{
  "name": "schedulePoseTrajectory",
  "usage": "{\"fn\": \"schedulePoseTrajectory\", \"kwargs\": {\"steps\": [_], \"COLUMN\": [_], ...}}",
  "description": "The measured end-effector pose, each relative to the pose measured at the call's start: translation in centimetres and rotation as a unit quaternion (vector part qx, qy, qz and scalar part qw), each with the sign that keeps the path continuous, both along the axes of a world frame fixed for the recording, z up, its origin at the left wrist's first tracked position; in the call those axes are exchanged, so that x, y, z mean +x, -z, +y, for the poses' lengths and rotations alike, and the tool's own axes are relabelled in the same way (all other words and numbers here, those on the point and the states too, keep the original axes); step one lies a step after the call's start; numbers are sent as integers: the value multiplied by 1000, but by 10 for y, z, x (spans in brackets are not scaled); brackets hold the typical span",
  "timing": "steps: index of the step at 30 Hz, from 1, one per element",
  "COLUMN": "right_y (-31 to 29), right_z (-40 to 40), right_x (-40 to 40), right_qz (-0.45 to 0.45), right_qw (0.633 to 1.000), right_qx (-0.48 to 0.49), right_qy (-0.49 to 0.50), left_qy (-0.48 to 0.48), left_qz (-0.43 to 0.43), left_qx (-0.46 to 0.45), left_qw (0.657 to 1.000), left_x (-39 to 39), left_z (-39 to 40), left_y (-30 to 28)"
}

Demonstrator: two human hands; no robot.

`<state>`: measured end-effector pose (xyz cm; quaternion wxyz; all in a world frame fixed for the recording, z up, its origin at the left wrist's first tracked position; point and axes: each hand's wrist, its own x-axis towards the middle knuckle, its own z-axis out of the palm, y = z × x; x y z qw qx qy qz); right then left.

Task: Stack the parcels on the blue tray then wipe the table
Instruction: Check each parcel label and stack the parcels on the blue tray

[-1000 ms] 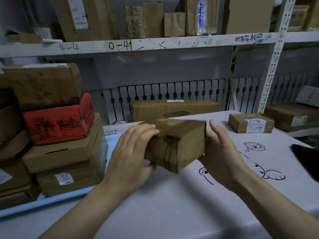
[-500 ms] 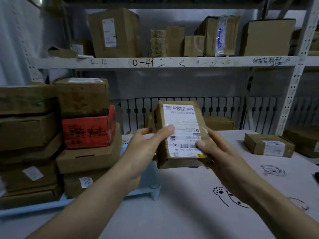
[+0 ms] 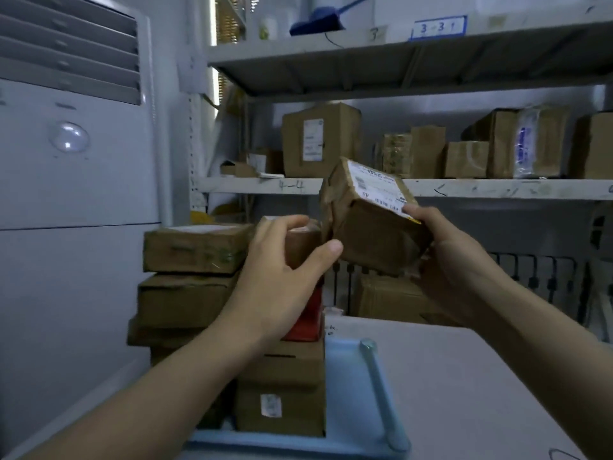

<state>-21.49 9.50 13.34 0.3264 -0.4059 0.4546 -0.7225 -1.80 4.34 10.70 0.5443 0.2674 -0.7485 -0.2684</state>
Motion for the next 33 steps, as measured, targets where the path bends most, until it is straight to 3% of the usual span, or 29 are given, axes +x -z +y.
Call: {"fn": "schedulePoseTrajectory", "kwargs": {"steps": [5, 9, 13, 19, 23, 27, 30, 33], "right_y": [-47, -68, -78, -82, -76, -69, -63, -52], "right_z": [-46, -87, -118, -150, -155, -149, -136, -118], "right_x": [52, 99, 135, 151, 151, 144, 134, 118], "right_qz": [68, 158, 207, 267, 382, 427, 421, 396], "right_qw": [997, 984, 974, 958, 917, 898, 904, 918], "right_qx": [7, 60, 79, 91, 114, 96, 60, -7], "right_qy": [-38, -60, -50, -54, -25, -37, -36, -3], "left_qy": [-112, -79, -83, -130, -140, -132, -208, -277], "left_qz": [58, 105, 93, 61, 24, 10, 17, 35], "left_qx": [-38, -30, -46, 26, 75, 103, 49, -93], "left_qw": [991, 991, 991, 989, 987, 986, 977, 956], "left_x": [52, 77, 97, 117, 120, 120, 113, 92], "left_z": [-38, -62, -92, -129, -144, -143, -134, -106], "left_y": [-14, -34, -51, -59, -53, -45, -41, -38]}}
